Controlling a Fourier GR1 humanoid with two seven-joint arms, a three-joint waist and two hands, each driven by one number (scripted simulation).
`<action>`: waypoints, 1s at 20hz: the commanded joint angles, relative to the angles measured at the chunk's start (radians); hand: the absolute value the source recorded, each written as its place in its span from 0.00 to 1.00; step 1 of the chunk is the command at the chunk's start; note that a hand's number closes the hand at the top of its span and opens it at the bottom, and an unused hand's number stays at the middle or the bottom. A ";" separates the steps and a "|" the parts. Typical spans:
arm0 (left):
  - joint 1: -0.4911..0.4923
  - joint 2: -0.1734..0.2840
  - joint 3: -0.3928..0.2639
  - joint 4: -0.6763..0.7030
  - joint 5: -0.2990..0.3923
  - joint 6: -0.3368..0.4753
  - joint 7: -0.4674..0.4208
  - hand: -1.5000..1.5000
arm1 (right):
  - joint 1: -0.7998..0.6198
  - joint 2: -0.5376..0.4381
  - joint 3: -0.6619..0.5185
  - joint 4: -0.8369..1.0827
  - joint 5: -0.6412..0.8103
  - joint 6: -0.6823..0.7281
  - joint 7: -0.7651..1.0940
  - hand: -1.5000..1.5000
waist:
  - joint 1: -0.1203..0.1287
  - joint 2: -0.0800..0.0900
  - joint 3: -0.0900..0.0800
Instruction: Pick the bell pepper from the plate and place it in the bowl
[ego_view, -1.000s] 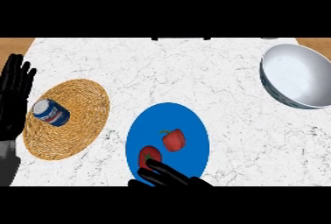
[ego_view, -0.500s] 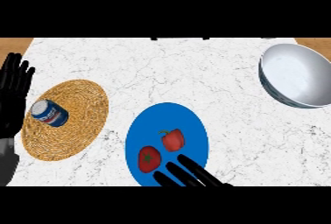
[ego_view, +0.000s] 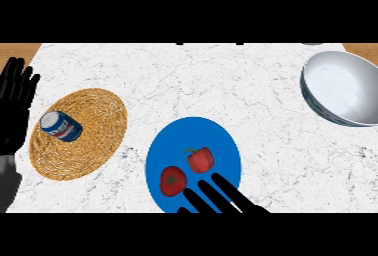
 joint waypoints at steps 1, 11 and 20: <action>-0.001 0.009 0.047 -0.001 0.011 -0.052 0.019 0.50 | -0.022 0.049 -0.087 0.007 -0.032 0.130 0.012 0.00 | 0.004 0.002 0.001; -0.021 -0.065 0.066 0.077 -0.071 -0.079 -0.047 0.50 | 0.001 0.166 -0.098 0.243 0.099 0.096 -0.120 0.00 | 0.003 0.003 0.002; -0.088 -0.065 0.109 0.083 -0.087 -0.085 0.031 0.50 | 0.042 0.168 -0.121 0.486 0.248 -0.110 -0.320 0.00 | 0.003 0.004 0.002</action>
